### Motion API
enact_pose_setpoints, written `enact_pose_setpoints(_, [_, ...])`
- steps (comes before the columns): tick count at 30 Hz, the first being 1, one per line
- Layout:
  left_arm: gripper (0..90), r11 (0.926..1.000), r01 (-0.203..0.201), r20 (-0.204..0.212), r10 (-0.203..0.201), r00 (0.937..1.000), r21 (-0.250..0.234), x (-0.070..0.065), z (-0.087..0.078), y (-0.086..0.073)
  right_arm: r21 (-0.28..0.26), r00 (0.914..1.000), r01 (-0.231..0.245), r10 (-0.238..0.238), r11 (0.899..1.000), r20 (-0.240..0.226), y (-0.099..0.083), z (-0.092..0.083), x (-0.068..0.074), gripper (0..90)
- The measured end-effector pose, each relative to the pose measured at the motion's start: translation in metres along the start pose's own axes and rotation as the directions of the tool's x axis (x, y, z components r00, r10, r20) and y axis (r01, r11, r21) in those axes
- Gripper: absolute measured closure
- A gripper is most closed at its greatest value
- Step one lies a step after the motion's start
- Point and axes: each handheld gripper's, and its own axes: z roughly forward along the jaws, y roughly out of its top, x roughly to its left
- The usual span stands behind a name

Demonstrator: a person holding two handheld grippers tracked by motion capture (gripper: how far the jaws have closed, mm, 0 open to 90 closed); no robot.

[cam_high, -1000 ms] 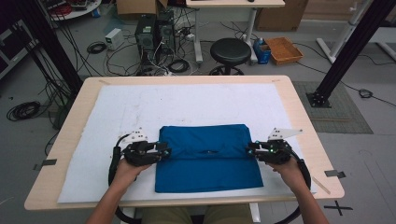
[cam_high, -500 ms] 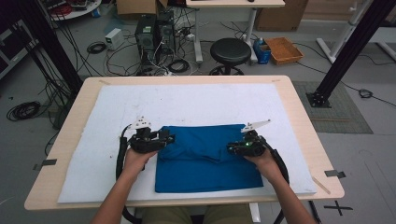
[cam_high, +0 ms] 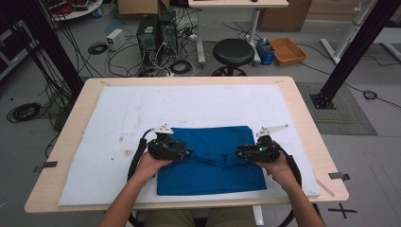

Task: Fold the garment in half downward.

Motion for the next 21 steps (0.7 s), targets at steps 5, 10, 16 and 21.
enact_pose_setpoints(5, [81.3, 0.9975, -0.070, 0.064, 0.069, 0.9956, 0.009, -0.007, -0.005, -0.004, 0.043, 0.9997, 0.021, -0.022, 0.999, 0.006, 0.000, 0.010, 0.004, 71.8])
enact_pose_setpoints(10, [78.3, 0.9960, -0.086, 0.191, 0.089, 0.9776, -0.022, -0.009, -0.025, -0.015, 0.108, 0.9962, 0.077, -0.072, 0.991, -0.049, -0.007, 0.007, 0.011, 76.4])
enact_pose_setpoints(16, [56.1, 0.9880, -0.021, 0.186, 0.050, 0.9813, -0.153, -0.003, -0.063, -0.025, 0.160, 0.9845, 0.155, -0.138, 0.975, -0.108, -0.025, -0.010, 0.018, 81.0])
enact_pose_setpoints(21, [55.7, 0.9824, 0.019, 0.021, -0.016, 0.9997, -0.186, 0.001, -0.072, -0.035, 0.054, 0.9962, 0.086, -0.086, 0.995, -0.019, -0.035, -0.035, 0.014, 74.3])
